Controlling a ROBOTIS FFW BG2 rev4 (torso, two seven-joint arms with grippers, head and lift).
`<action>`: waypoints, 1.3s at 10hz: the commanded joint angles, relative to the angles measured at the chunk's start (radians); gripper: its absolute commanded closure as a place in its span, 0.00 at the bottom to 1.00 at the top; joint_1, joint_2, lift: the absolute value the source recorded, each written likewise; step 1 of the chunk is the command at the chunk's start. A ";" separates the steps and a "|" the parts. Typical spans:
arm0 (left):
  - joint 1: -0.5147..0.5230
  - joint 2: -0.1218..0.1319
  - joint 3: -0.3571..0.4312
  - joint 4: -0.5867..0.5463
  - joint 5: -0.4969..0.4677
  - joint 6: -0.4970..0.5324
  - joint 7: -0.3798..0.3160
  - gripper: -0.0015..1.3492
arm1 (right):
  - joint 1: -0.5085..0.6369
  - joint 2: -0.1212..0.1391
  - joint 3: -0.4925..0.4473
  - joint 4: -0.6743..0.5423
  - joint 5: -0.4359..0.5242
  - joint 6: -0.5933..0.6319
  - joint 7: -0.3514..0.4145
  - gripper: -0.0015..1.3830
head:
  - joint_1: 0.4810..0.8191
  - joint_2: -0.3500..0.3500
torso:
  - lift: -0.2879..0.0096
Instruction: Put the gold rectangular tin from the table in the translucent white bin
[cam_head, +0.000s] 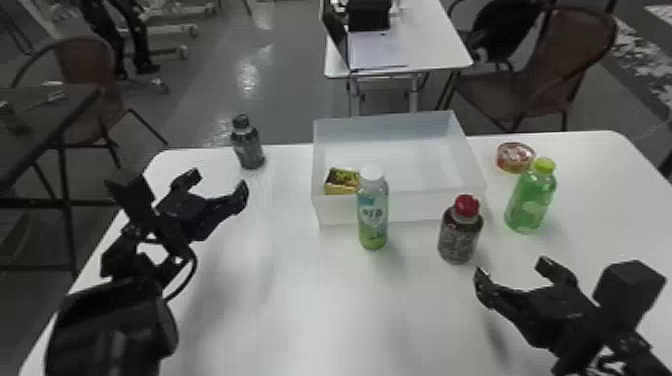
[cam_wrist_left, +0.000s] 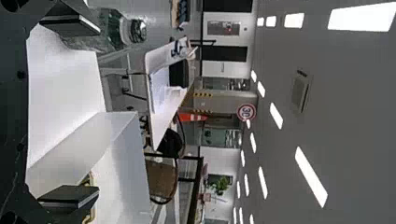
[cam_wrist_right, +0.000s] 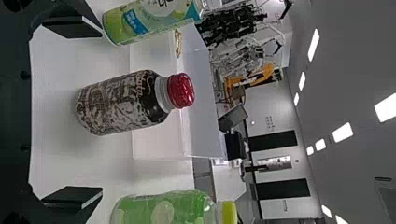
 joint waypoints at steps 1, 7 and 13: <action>0.137 -0.006 0.055 -0.108 0.001 -0.008 0.042 0.08 | 0.004 -0.008 0.000 -0.008 -0.004 0.000 -0.007 0.07 | 0.63 0.73 | 0.53; 0.426 -0.006 0.010 -0.206 0.053 -0.148 0.281 0.08 | 0.065 -0.031 -0.031 -0.063 0.003 0.003 -0.032 0.07 | 0.63 0.87 | 0.53; 0.465 -0.006 -0.068 -0.174 0.122 -0.195 0.336 0.08 | 0.082 -0.034 -0.037 -0.077 0.003 0.008 -0.032 0.07 | 0.63 0.82 | 0.53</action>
